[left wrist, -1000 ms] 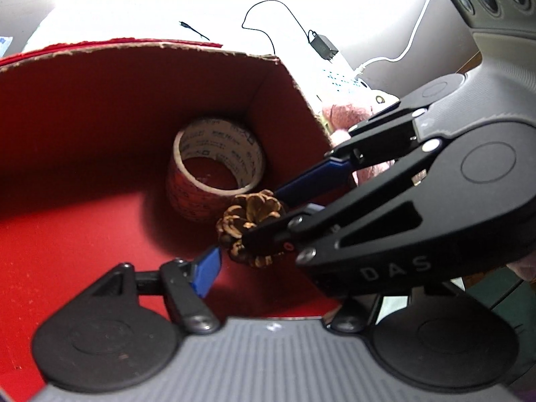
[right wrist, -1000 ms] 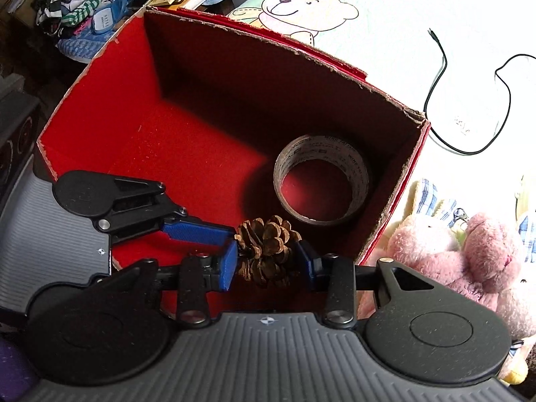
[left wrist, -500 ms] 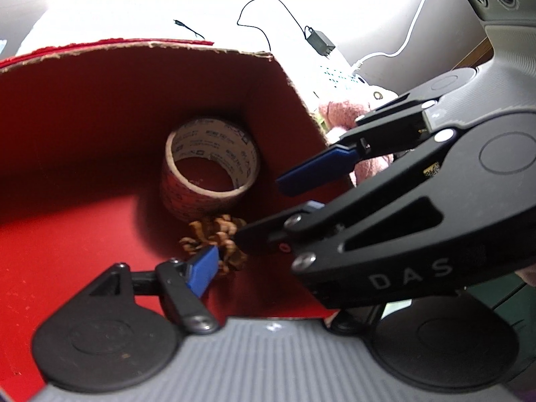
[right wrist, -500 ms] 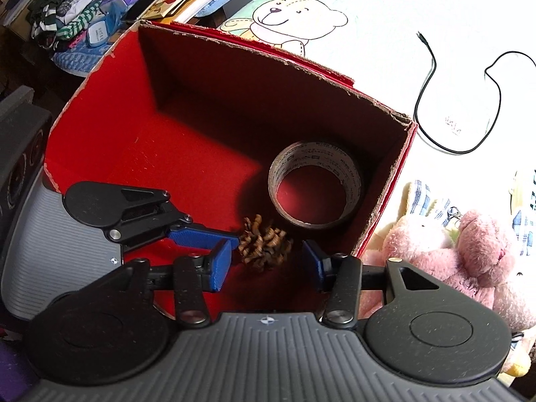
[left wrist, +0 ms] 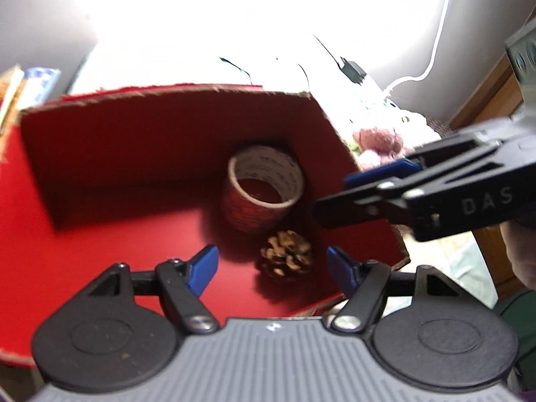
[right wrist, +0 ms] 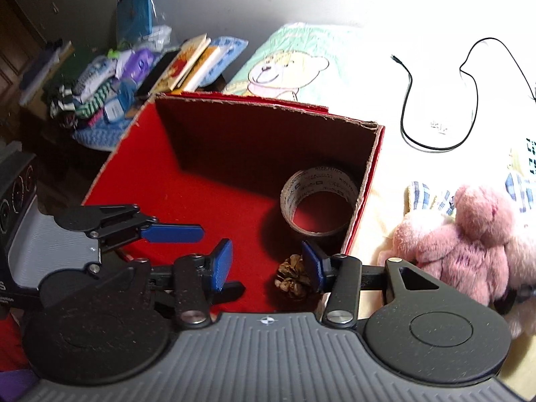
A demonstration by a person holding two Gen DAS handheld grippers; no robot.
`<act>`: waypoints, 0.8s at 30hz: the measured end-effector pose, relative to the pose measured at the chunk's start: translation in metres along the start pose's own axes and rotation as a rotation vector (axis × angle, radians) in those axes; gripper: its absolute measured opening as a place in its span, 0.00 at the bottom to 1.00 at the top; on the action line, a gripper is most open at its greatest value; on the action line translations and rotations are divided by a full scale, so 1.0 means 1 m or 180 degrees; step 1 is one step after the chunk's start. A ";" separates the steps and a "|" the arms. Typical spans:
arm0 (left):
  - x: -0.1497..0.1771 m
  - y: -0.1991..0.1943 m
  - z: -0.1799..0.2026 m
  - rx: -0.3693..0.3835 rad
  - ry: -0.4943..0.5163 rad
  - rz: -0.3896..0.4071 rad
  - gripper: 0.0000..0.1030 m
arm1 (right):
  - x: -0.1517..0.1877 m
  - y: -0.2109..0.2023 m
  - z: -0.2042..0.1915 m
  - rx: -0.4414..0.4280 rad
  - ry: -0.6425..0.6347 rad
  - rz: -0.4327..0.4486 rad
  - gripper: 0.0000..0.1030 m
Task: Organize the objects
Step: 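Open the right gripper to drop the pine cone, then withdraw, then reach the right gripper to the brown gourd-shaped toy and grasp its neck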
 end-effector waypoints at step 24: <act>0.065 -0.080 0.006 -0.0381 0.0207 0.0299 0.81 | 0.094 -0.035 -0.044 -0.0084 0.0801 0.0673 0.46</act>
Point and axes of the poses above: each gripper's, at about its wrist camera, not at the fingertips, and y roughly the way its jaws point, z to its right, x to its underside, the point moved 2 cm from there along y, roughly the way its jaws point, and after that the axes turned 10 degrees about -y, right-handed, at the moved point
